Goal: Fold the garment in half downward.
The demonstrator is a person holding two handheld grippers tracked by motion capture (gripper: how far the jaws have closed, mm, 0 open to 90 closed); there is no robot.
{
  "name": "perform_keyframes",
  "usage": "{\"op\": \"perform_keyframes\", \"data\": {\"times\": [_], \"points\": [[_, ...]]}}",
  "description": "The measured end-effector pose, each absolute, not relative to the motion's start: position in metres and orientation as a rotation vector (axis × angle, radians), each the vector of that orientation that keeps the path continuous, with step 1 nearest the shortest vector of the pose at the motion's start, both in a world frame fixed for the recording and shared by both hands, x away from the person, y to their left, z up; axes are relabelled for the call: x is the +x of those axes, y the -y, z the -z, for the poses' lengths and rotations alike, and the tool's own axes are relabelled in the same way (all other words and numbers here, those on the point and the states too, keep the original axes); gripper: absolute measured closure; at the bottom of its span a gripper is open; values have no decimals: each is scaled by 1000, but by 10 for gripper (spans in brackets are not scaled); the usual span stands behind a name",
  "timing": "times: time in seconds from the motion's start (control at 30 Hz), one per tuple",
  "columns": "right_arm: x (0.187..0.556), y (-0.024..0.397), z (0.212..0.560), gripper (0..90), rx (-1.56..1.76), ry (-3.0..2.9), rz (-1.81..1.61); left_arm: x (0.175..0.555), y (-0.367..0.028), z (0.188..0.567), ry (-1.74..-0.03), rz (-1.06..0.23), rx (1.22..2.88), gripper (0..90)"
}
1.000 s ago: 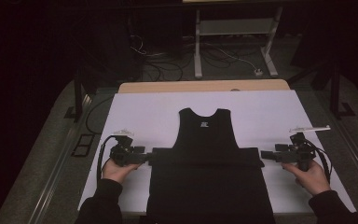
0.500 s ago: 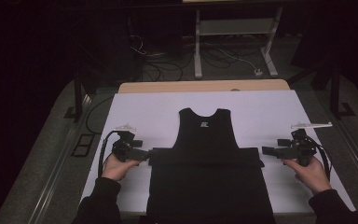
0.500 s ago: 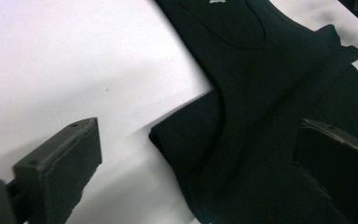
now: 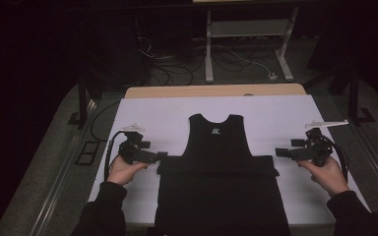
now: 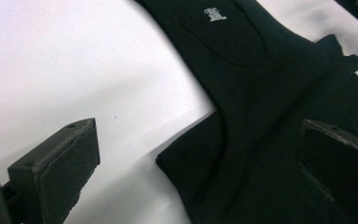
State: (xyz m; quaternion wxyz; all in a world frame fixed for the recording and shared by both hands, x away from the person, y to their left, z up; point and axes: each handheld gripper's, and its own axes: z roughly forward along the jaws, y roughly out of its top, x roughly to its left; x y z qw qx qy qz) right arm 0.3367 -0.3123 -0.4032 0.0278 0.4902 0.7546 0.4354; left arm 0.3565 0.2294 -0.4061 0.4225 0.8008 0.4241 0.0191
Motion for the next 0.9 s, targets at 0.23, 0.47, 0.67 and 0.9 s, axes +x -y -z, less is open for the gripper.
{"op": "perform_keyframes", "data": {"times": [0.23,0.47,0.67,0.9], "points": [[344,311,395,0,1475,-2335,-1340,361,-227,400,-1055,-58,2021,0],[350,309,386,0,1448,-2342,-1339,368,-225,396,-1048,-44,2021,0],[355,308,379,0,1446,-2341,-1332,376,-223,387,-1051,-59,2030,0],[364,307,372,0,1441,-2339,-1323,386,-220,377,-1043,-62,2029,0]]}}
